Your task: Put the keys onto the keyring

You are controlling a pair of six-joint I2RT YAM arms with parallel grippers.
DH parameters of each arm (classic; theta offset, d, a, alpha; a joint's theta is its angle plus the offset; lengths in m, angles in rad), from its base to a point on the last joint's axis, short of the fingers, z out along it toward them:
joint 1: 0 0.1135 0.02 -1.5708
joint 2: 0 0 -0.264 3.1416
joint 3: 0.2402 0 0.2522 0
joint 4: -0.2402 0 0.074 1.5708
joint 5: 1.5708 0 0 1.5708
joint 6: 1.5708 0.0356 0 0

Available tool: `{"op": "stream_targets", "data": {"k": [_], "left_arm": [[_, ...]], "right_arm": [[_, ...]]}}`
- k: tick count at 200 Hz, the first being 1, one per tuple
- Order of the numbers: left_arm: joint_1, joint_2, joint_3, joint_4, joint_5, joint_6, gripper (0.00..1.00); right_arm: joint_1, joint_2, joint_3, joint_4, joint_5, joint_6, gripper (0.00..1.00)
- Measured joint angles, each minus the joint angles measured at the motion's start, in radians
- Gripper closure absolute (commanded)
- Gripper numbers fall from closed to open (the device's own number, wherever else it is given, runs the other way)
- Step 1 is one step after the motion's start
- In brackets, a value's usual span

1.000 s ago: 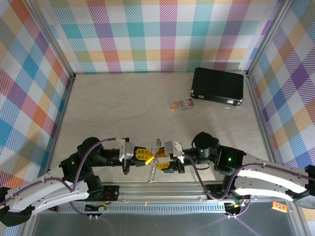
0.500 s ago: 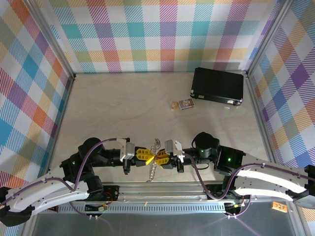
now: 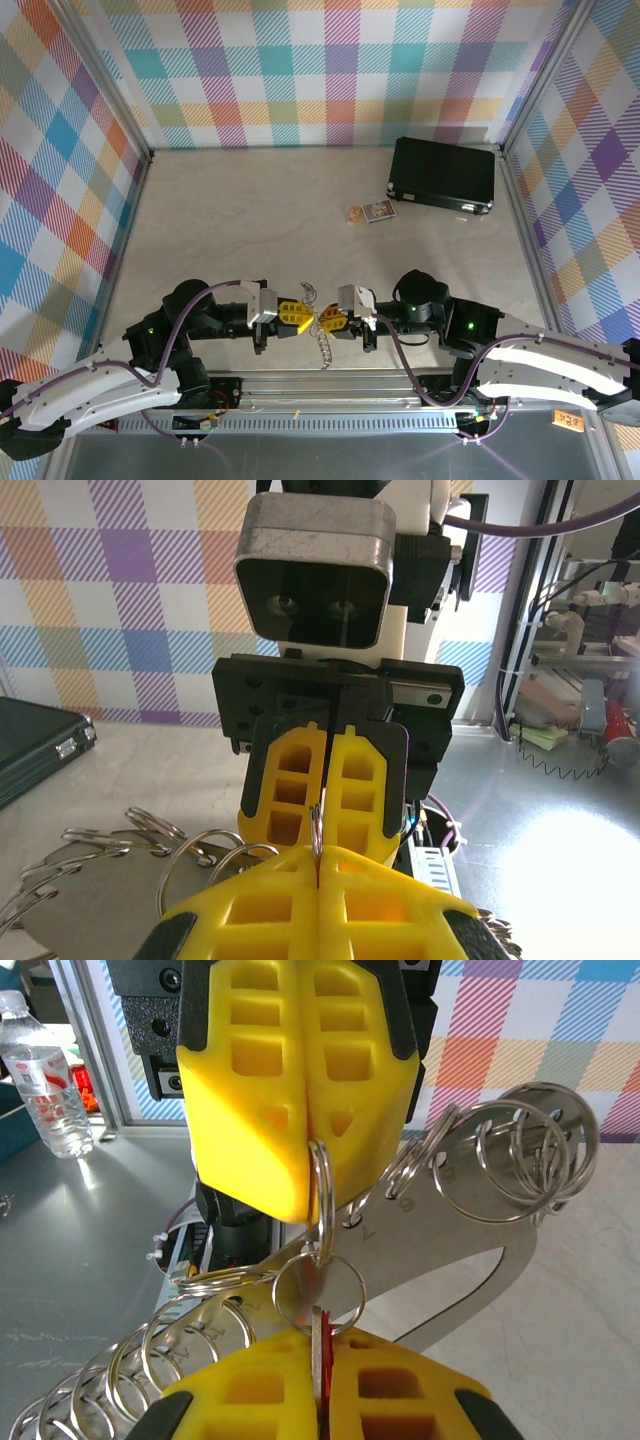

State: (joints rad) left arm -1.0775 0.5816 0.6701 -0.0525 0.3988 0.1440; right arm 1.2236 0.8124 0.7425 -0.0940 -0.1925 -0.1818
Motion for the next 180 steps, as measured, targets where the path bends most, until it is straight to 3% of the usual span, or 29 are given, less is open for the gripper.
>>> {"op": "stream_targets", "data": {"k": [180], "left_arm": [[0.000,0.047,0.000,-0.072,-0.056,0.010,1.00]], "right_arm": [[0.000,-0.045,0.021,-0.076,0.077,-0.044,1.00]]}}
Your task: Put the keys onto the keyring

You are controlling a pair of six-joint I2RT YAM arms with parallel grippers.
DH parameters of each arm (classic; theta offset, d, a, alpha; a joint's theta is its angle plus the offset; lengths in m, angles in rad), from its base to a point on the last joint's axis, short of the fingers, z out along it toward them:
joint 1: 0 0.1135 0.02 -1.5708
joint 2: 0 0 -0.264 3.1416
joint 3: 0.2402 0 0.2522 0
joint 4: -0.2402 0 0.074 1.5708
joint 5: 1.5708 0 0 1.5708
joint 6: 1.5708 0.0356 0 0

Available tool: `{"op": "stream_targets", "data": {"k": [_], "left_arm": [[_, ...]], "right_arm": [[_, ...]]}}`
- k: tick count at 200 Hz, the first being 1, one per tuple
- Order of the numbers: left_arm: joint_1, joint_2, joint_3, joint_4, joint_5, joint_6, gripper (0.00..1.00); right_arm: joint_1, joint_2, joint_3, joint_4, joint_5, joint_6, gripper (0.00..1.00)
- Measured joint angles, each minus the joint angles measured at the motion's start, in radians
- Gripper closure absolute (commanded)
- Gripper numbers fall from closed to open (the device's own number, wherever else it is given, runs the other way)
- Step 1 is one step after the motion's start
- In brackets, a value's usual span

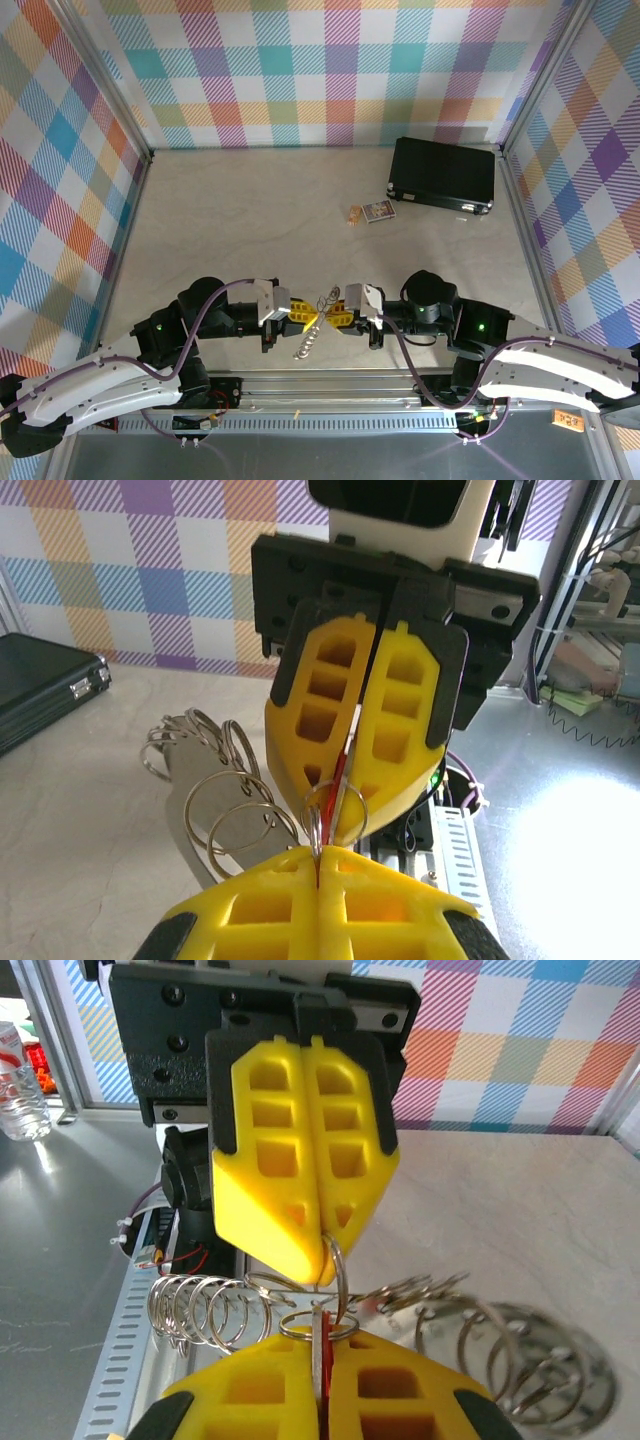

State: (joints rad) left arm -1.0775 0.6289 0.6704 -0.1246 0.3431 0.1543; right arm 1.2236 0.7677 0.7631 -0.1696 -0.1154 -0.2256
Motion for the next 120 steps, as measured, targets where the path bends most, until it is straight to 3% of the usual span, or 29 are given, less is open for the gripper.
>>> {"op": "stream_targets", "data": {"k": [120], "left_arm": [[0.000,0.037,0.007,-0.035,-0.089,0.003,1.00]], "right_arm": [[0.000,0.045,0.066,-0.094,0.090,-0.027,1.00]]}}
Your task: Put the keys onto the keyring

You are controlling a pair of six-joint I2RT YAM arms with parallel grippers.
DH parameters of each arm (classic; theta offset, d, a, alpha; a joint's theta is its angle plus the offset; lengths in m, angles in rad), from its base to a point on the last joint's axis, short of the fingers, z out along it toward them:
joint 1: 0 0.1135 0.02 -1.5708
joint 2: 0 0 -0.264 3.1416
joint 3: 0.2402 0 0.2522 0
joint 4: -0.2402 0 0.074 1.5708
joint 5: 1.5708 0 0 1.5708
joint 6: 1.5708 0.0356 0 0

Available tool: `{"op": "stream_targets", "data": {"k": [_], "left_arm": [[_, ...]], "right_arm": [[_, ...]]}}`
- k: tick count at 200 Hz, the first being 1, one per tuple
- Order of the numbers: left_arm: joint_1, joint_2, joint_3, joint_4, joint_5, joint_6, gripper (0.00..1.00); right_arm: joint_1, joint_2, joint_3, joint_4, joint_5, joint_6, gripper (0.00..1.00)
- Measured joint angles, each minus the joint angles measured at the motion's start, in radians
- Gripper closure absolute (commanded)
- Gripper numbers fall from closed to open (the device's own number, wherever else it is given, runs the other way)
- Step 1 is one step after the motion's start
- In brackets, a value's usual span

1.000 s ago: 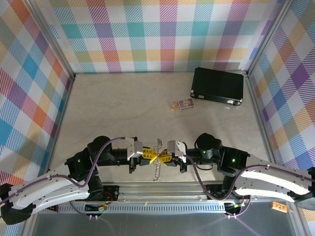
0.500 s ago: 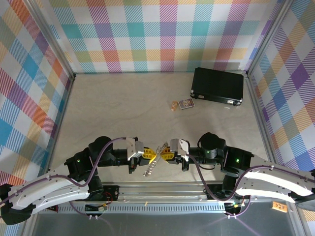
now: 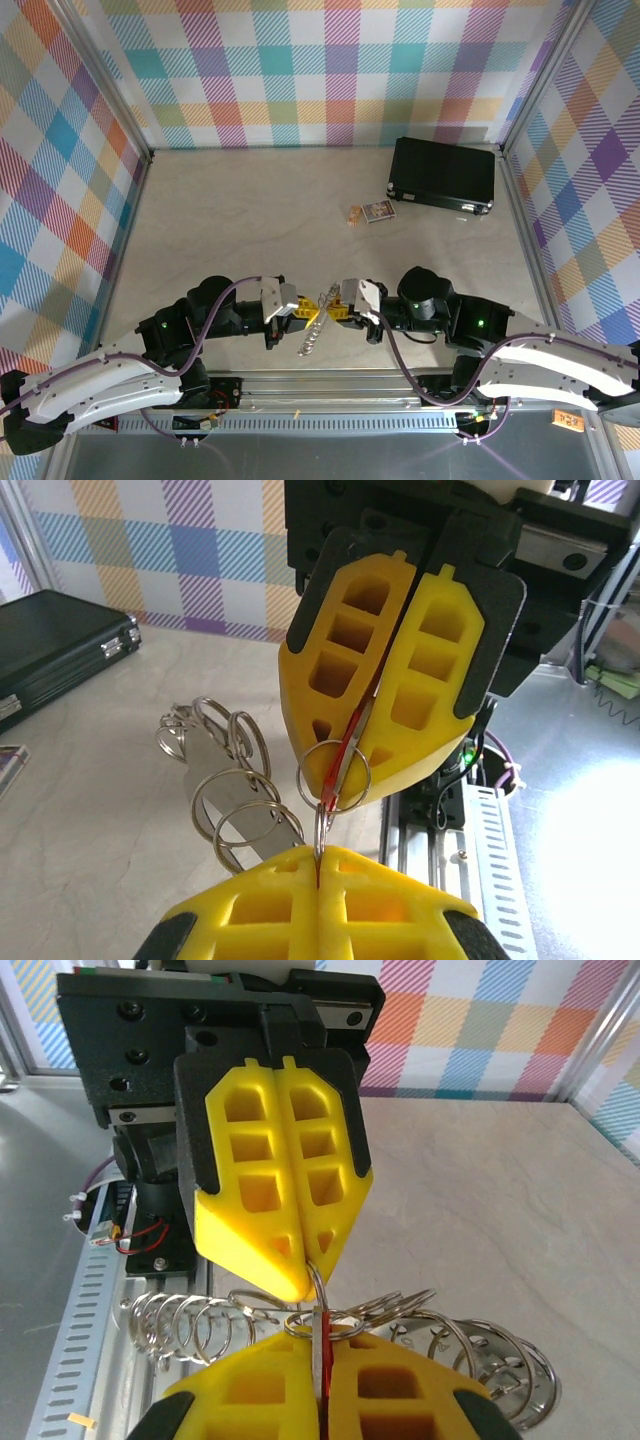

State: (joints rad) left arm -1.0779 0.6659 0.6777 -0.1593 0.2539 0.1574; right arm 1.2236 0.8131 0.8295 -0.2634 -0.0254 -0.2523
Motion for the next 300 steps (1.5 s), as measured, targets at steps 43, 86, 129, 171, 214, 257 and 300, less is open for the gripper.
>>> {"op": "stream_targets", "data": {"k": [43,86,129,171,214,257,300], "left_arm": [[0.000,0.002,-0.003,0.003,-0.074,-0.005,0.84],[0.000,-0.001,-0.068,0.025,-0.183,-0.044,0.51],[0.000,-0.027,-0.126,0.031,-0.294,-0.096,0.32],[0.000,-0.044,-0.142,0.031,-0.346,-0.130,0.18],[0.000,-0.018,-0.152,0.035,-0.369,-0.150,0.03],[0.000,0.019,-0.158,0.056,-0.397,-0.177,0.00],[0.000,0.035,-0.158,0.062,-0.414,-0.192,0.00]], "right_arm": [[-0.016,0.066,0.059,-0.034,0.050,0.005,1.00],[-0.079,0.163,0.130,-0.094,0.084,0.044,1.00],[-0.230,0.259,0.147,-0.138,0.064,0.145,1.00],[-0.334,0.376,0.197,-0.167,0.019,0.213,1.00],[-0.409,0.480,0.256,-0.157,-0.040,0.242,1.00],[-0.455,0.604,0.325,-0.119,-0.099,0.254,1.00],[-0.485,0.765,0.414,-0.066,-0.159,0.275,1.00]]}}
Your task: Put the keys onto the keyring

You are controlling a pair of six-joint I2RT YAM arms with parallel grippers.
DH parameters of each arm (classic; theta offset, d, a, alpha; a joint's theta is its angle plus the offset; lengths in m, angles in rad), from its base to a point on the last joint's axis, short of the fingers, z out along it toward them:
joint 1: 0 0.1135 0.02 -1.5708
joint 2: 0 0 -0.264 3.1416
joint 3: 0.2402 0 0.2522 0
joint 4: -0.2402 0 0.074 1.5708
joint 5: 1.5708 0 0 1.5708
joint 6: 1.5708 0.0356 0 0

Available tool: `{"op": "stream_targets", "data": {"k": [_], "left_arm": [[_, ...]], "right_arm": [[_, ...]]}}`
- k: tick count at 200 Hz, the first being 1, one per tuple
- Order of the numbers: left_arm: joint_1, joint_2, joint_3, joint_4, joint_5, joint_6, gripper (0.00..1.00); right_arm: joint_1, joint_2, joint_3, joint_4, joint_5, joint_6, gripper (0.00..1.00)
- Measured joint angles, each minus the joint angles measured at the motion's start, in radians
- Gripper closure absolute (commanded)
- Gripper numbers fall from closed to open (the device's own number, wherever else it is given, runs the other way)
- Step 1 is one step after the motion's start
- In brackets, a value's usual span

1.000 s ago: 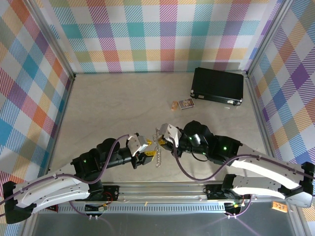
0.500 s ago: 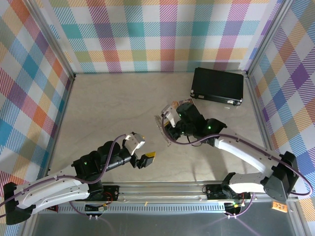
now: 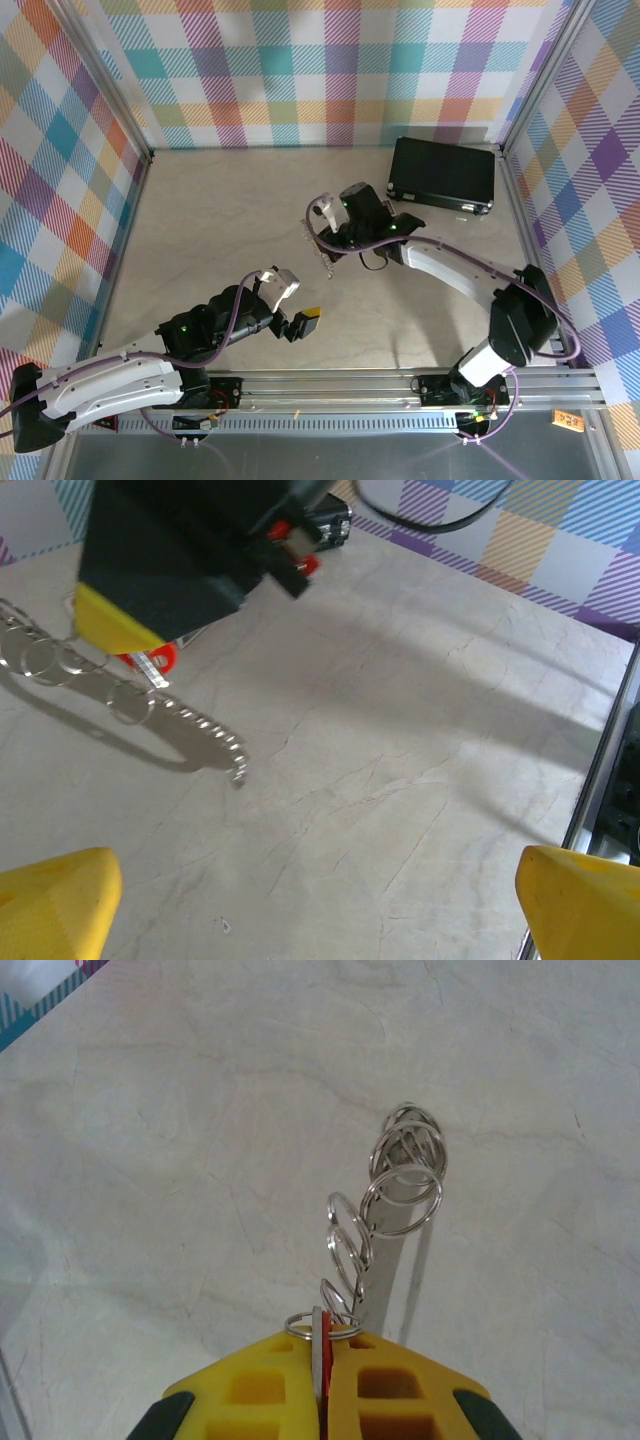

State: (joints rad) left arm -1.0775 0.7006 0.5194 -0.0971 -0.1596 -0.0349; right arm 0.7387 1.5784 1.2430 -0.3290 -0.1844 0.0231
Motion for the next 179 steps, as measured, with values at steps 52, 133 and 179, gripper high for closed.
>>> {"op": "stream_targets", "data": {"k": [52,133,179], "left_arm": [[0.000,0.000,-0.009,0.006,-0.023,-0.003,0.00],[0.000,-0.011,-0.013,0.006,-0.043,-0.002,0.00],[0.000,-0.010,-0.013,0.021,-0.044,-0.002,0.00]], "right_arm": [[-0.006,0.183,0.100,0.053,-0.058,0.042,1.00],[-0.019,0.302,0.098,0.139,-0.117,0.125,1.00],[-0.020,0.283,0.000,0.202,-0.124,0.151,1.00]]}}
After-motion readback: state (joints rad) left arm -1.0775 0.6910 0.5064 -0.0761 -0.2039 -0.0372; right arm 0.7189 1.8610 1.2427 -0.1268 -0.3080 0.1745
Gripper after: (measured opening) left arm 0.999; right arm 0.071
